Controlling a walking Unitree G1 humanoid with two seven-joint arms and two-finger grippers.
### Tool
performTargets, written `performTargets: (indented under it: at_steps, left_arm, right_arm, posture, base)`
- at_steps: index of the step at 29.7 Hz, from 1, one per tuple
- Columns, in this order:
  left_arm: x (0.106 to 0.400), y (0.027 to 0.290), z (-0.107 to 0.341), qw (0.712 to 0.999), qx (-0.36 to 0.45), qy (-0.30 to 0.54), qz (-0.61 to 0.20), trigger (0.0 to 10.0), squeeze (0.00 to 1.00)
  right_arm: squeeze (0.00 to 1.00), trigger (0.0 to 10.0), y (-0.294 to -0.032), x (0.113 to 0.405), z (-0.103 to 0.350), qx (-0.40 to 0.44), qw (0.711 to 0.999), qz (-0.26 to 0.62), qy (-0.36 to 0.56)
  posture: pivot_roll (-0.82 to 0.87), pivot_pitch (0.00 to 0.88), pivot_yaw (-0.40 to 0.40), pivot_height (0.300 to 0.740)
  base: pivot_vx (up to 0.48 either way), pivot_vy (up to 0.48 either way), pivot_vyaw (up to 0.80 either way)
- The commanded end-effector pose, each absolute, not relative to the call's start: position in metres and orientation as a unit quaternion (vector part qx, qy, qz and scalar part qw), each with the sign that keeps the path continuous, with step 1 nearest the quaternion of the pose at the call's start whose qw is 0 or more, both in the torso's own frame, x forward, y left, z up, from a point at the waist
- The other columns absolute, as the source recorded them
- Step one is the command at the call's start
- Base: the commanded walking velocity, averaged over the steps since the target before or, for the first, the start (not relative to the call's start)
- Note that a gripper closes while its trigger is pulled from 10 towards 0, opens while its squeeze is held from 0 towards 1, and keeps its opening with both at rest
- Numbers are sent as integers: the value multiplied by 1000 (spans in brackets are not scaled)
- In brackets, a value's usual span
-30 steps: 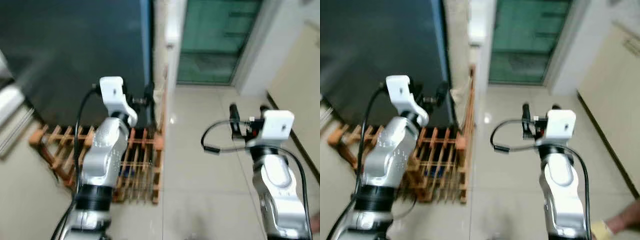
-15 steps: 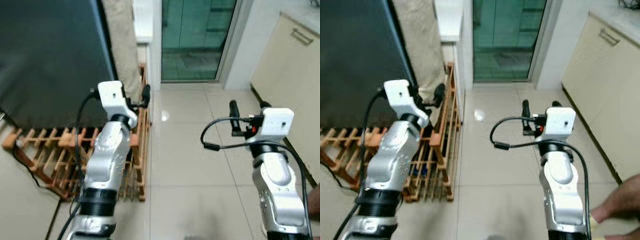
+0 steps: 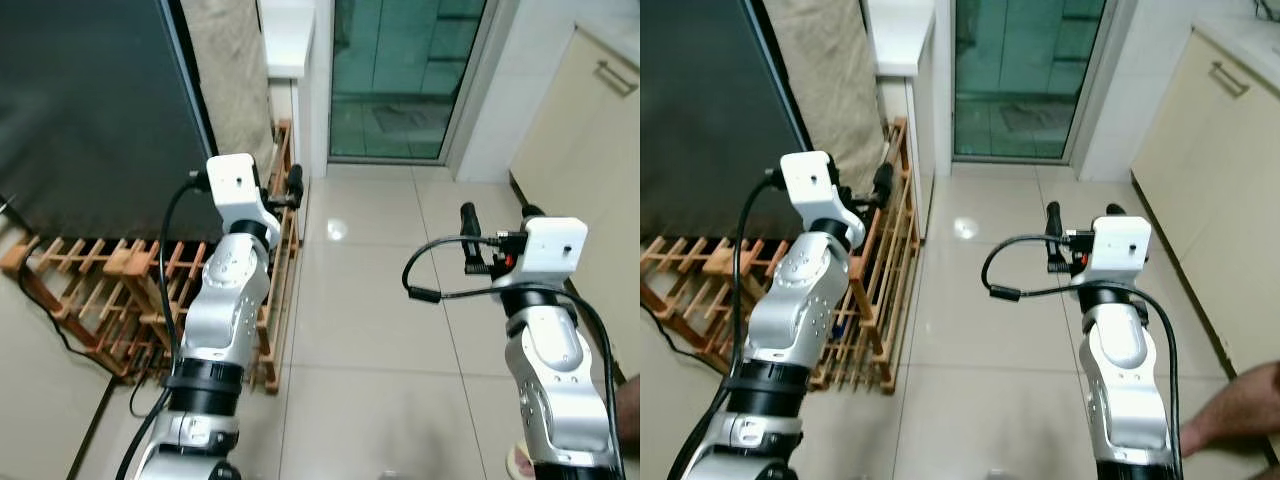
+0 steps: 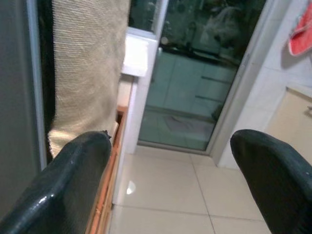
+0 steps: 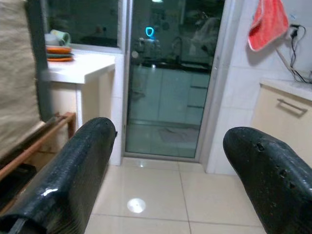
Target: Restocking fridge
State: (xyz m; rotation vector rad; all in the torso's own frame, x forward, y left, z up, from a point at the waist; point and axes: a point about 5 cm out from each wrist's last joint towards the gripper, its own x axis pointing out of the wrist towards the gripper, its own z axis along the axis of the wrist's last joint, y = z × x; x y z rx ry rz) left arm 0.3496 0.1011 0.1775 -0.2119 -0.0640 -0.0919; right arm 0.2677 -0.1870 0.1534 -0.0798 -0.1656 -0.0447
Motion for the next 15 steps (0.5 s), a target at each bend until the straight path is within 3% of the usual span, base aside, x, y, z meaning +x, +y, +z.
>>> performTargets:
  at_steps: [1, 6, 11, 15]
  left_arm:
    - [359, 93, 186, 993, -98, -38, -47, 10000, 0]
    - [369, 88, 193, 993, -88, -39, -64, 10000, 0]
    - [350, 107, 196, 989, -108, -65, -78, 10000, 0]
    - [329, 120, 220, 981, -114, -135, -81, 10000, 0]
  right_arm:
    - [0, 10000, -185, 268, 155, -38, 995, -18, -88]
    - [0, 10000, -184, 264, 155, -42, 995, -18, -88]
    - [0, 10000, -188, 259, 167, -61, 991, -35, -117]
    - [0, 10000, -187, 250, 207, -96, 974, -46, -202]
  posture:
    - [-193, 0, 16, 740]
    - [-212, 0, 35, 740]
    - [-219, 0, 45, 740]
    - [-207, 0, 41, 740]
  base:
    - [0, 0, 0]
    - [0, 0, 0]
    - [0, 0, 0]
    - [0, 0, 0]
